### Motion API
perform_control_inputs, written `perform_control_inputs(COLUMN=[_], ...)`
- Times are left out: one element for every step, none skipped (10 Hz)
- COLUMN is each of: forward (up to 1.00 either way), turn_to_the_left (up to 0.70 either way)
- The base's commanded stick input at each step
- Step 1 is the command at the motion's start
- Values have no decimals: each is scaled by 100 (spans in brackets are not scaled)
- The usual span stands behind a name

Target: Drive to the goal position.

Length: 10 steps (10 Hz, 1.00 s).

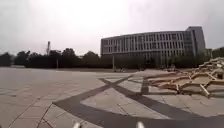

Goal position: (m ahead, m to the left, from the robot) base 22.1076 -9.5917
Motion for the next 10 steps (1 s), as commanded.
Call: perform_control_inputs(forward=[50, 50, 50, 50, 50, 50, 50, 50, 50, 50], turn_to_the_left=[0, 0, 0, 0, 0, 0, 0, 0, 0, 0])
